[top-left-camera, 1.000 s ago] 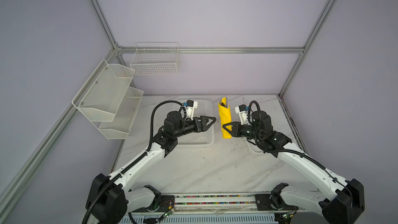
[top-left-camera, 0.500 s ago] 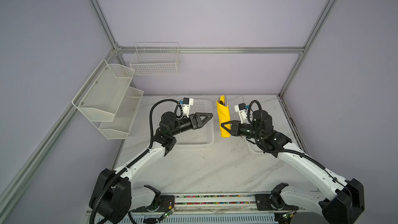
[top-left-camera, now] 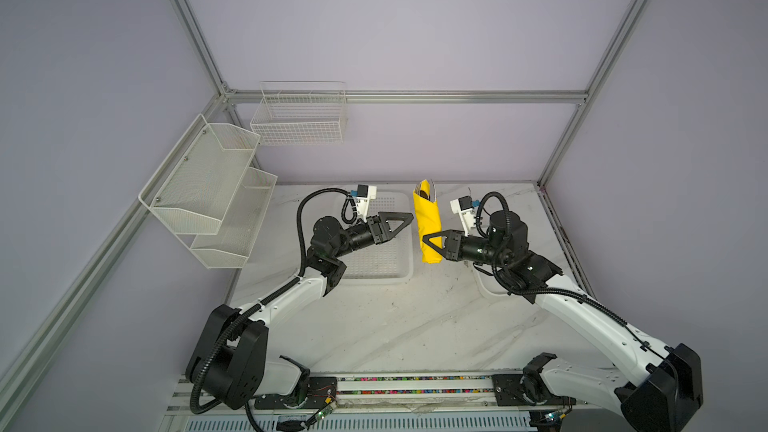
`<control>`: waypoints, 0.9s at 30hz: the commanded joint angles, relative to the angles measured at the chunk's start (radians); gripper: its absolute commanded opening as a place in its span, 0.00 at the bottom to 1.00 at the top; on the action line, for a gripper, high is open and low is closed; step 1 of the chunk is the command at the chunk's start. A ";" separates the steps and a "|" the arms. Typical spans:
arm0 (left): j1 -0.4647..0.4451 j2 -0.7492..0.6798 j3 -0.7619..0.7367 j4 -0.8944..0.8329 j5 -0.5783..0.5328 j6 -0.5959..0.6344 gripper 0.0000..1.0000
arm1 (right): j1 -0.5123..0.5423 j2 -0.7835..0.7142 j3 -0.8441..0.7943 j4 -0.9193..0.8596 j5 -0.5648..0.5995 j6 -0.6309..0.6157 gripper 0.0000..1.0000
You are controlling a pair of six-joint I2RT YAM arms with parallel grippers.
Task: Place the utensils on the paper napkin and roll it up
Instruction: 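Bring the left gripper back and grasp the yellow bundle's top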
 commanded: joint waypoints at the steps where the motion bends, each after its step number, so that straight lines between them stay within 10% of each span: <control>1: -0.002 0.016 -0.017 0.149 0.045 -0.058 0.84 | 0.003 0.006 -0.002 0.114 -0.063 0.024 0.05; 27: -0.045 0.060 0.031 0.150 0.065 -0.011 0.44 | 0.003 0.031 -0.050 0.292 -0.204 0.114 0.07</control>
